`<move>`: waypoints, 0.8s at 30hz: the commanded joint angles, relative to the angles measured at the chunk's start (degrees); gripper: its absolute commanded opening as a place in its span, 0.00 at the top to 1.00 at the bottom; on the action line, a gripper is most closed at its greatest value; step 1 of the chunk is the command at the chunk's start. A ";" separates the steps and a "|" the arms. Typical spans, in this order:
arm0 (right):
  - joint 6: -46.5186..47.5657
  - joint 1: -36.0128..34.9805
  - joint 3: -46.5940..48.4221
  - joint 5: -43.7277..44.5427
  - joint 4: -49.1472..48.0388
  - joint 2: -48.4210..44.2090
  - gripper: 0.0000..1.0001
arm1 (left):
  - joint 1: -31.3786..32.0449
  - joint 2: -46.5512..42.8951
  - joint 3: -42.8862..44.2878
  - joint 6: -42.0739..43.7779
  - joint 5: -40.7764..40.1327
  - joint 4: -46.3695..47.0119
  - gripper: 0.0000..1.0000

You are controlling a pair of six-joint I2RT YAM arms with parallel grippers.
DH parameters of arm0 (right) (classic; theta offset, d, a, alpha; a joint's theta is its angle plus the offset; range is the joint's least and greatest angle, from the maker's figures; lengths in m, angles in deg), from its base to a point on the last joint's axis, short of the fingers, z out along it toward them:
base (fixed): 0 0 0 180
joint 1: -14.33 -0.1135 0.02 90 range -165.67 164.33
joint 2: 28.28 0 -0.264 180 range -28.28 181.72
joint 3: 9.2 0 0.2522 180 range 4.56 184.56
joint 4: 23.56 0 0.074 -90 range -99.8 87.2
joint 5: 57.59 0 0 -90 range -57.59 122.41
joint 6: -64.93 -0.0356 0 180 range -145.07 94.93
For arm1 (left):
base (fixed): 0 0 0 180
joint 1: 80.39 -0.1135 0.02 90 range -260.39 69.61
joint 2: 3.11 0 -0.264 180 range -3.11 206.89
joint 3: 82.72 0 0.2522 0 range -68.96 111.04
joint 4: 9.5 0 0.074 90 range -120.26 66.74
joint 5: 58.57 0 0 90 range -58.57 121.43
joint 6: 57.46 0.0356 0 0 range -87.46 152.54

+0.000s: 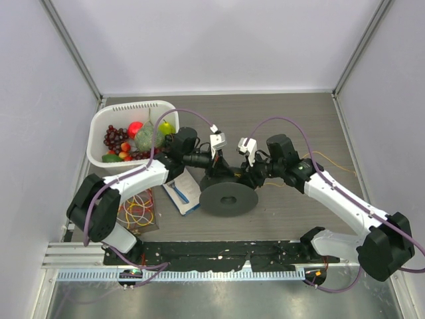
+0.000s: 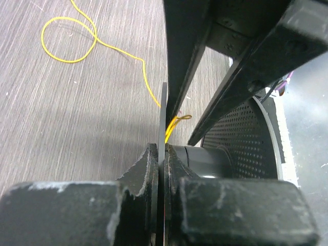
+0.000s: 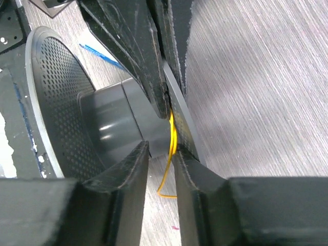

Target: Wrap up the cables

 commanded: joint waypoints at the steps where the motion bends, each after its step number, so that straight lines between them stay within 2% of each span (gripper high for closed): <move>1: 1.76 0.48 2.04 4.61 0.68 -1.37 0.61 | 0.58 -4.18 -0.62 3.56 0.10 1.72 1.00; 7: 4.66 0.83 3.19 4.87 4.99 -5.58 0.37 | 0.58 -6.20 -0.89 7.88 0.89 0.31 1.00; 14: 6.86 0.83 3.28 5.40 6.67 -9.46 0.20 | 0.67 -7.26 -1.33 12.19 2.03 1.71 1.00; 24: 10.47 0.83 2.84 5.84 5.45 -8.58 0.18 | 1.64 -6.20 0.25 15.62 2.82 2.51 1.00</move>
